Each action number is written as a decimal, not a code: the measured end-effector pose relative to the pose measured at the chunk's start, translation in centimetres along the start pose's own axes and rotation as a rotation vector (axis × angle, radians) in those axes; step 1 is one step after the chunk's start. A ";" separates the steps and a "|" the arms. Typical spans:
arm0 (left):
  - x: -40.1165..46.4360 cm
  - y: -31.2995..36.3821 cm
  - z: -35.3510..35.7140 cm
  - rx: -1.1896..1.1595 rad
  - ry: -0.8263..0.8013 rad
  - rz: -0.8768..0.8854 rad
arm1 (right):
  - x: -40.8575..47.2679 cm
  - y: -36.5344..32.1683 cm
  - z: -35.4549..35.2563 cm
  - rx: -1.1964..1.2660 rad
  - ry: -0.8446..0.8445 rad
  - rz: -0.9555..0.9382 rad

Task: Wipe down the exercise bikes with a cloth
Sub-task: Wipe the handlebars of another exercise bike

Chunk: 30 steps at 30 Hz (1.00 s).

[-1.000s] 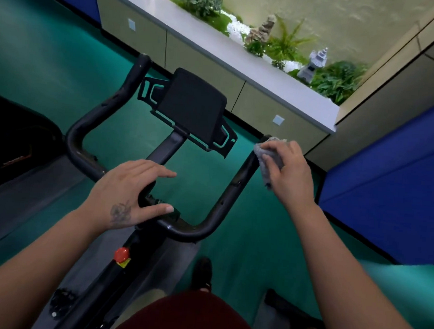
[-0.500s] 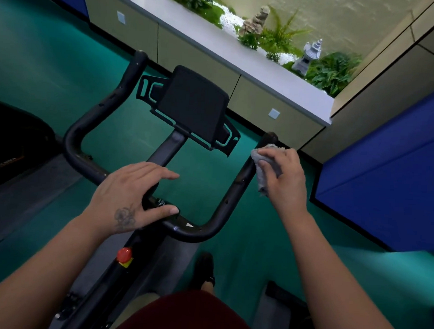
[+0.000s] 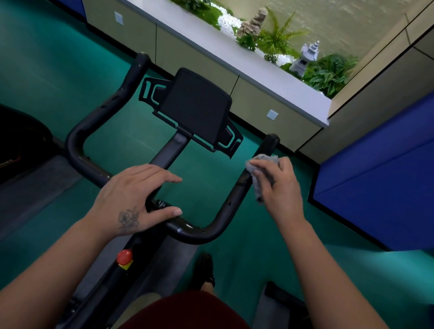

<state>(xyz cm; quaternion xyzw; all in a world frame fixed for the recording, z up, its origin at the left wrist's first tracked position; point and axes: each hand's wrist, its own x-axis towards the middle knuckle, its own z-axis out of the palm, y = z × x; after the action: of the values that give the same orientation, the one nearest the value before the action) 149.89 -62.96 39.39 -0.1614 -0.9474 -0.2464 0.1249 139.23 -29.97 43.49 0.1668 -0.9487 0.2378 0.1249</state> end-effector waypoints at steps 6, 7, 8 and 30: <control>0.0 -0.1 -0.1 -0.002 -0.004 0.011 | 2.1 0.0 -1.2 -0.119 -0.032 -0.005; 0.0 -0.1 0.0 0.000 -0.003 0.012 | 2.4 0.0 -1.3 -0.117 -0.013 0.017; 0.0 -0.1 0.0 0.002 -0.002 0.013 | 2.6 0.0 -1.3 -0.110 0.004 0.038; -3.2 -2.0 0.0 0.134 0.063 0.132 | -0.6 -0.4 1.0 0.008 -0.021 0.104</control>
<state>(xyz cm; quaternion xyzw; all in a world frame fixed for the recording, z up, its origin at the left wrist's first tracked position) 152.08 -65.42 37.51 -0.2069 -0.9447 -0.1787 0.1809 139.79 -30.61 42.58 0.1204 -0.9564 0.2458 0.1017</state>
